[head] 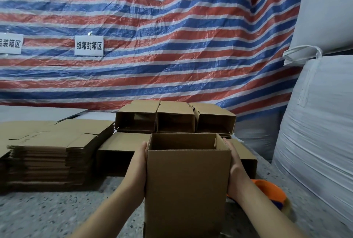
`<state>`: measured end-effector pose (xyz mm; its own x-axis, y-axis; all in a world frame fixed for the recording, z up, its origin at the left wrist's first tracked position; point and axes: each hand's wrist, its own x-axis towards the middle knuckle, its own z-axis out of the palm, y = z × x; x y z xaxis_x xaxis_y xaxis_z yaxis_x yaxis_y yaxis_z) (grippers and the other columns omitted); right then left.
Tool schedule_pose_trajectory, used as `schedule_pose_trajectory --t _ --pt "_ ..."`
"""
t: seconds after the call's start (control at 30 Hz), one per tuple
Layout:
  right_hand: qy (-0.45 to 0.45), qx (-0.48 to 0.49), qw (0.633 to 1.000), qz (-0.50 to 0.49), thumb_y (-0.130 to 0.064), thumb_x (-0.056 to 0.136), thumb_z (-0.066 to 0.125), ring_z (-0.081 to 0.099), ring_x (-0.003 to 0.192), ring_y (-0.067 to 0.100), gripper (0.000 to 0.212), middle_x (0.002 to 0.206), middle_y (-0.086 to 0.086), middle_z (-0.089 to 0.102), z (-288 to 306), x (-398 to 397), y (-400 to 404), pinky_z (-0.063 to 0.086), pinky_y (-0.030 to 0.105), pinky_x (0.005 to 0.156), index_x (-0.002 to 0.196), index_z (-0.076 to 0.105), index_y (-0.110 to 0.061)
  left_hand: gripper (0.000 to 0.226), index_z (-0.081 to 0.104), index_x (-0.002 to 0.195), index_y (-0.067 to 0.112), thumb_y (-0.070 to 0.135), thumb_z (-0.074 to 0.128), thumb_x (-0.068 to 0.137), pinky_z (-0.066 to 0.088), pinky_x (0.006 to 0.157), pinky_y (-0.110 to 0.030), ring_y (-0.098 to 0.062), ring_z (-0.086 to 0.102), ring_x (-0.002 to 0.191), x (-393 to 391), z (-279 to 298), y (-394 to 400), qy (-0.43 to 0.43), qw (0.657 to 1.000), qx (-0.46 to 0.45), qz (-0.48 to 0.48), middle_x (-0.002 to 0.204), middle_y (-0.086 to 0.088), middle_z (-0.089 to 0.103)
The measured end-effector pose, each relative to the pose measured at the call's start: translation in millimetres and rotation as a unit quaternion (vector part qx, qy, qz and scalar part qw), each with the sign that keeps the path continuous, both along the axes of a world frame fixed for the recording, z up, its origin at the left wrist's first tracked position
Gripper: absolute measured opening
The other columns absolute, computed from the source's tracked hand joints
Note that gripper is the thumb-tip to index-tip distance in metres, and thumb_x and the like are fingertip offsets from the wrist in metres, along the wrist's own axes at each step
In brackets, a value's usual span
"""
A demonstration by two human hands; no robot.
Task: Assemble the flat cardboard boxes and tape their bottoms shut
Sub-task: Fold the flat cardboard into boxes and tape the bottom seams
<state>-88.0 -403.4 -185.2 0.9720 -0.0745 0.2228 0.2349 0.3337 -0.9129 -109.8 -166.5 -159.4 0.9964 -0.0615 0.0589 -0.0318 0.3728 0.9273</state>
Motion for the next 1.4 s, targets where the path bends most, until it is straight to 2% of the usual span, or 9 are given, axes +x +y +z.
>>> schedule_pose_trajectory --t 0.17,0.27,0.37,0.47,0.57,0.67,0.83,1.07,1.4 --pt "-0.005 -0.026 1.0 0.01 -0.078 0.035 0.084 0.075 0.075 0.02 0.109 0.088 0.002 0.077 -5.4 -2.0 2.9 0.058 0.031 0.059 0.124 0.062 -0.017 0.056 0.076 0.058 0.02 0.044 0.044 0.097 0.051 0.042 -0.024 -0.018 0.068 0.051 -1.9 -2.2 -1.2 -0.016 1.0 -0.006 -0.002 0.064 -0.007 0.072" --pt "-0.017 -0.036 0.999 -0.013 -0.083 0.037 0.081 0.074 0.079 0.022 0.124 0.092 0.005 0.075 -9.8 -1.3 1.2 0.058 0.033 0.062 0.134 0.054 -0.012 0.056 0.075 0.054 0.019 0.04 0.046 0.097 0.05 0.042 -0.025 -0.018 0.068 0.05 -2.3 -3.1 0.9 -0.001 1.0 -0.006 -0.01 0.062 -0.006 0.07" --pt "-0.012 -0.015 1.0 -0.022 -0.079 0.067 0.063 0.075 0.086 0.026 0.099 0.101 0.011 0.074 -13.0 -1.8 1.5 0.059 0.036 0.065 0.143 0.048 -0.018 0.052 0.077 0.061 0.018 0.043 0.048 0.096 0.052 0.045 -0.026 -0.019 0.069 0.054 -0.2 -5.1 3.9 0.007 1.0 -0.006 -0.024 0.065 -0.007 0.071" --pt "0.0 0.014 0.999 -0.038 -0.071 0.079 0.05 0.072 0.101 0.032 0.073 0.117 0.015 0.072 -13.3 -2.8 2.6 0.06 0.044 0.079 0.14 0.05 -0.031 0.016 0.073 0.099 0.024 0.03 0.059 0.094 0.051 0.044 -0.027 -0.02 0.069 0.055 -4.5 0.4 2.8 0.014 1.0 -0.002 -0.024 0.072 -0.01 0.074" --pt "-0.009 0.007 0.999 -0.036 -0.067 0.086 0.044 0.076 0.085 0.027 0.052 0.099 0.014 0.076 -9.7 -6.3 3.8 0.061 0.036 0.064 0.113 0.071 -0.032 0.039 0.053 0.118 0.036 0.012 0.067 0.089 0.051 0.042 -0.028 -0.023 0.07 0.057 -1.3 0.0 3.5 0.004 1.0 0.012 -0.007 0.086 -0.016 0.074" --pt "0.006 0.006 0.999 -0.038 -0.062 0.096 0.038 0.075 0.076 0.024 0.053 0.089 0.013 0.076 -8.9 -7.4 2.3 0.059 0.032 0.058 0.102 0.076 -0.025 0.043 0.051 0.117 0.03 0.002 0.066 0.087 0.051 0.042 -0.029 -0.023 0.069 0.057 -2.1 -0.7 5.2 0.003 1.0 -0.02 0.014 0.101 -0.017 0.067" --pt "0.005 0.006 0.999 -0.033 -0.059 0.103 0.029 0.075 0.076 0.024 0.06 0.087 0.014 0.076 -9.5 -9.9 2.6 0.059 0.031 0.059 0.092 0.079 -0.027 0.008 0.062 0.098 0.008 0.003 0.059 0.091 0.05 0.044 -0.028 -0.02 0.063 0.054 -0.4 -5.7 10.3 -0.033 0.999 0.018 -0.03 0.071 -0.012 0.066" --pt "-0.034 -0.013 0.999 -0.025 -0.054 0.105 0.021 0.076 0.081 0.018 0.06 0.091 0.005 0.078 -2.2 -22.1 8.8 0.059 0.026 0.062 0.089 0.078 -0.043 0.03 0.07 0.091 0.008 0.034 0.068 0.077 0.052 0.046 -0.027 -0.019 0.066 0.055 -3.4 -5.5 7.8 -0.036 0.999 0.003 -0.028 0.069 -0.011 0.069" --pt "0.008 0.029 0.999 -0.031 -0.061 0.081 0.047 0.075 0.068 0.02 0.052 0.079 0.008 0.077 -0.8 -24.1 11.8 0.057 0.027 0.053 0.082 0.083 -0.023 0.034 0.073 0.089 0.012 0.04 0.056 0.097 0.053 0.05 -0.029 -0.019 0.069 0.061 -3.0 -7.0 3.5 -0.034 0.999 0.021 0.022 0.077 -0.012 0.073"
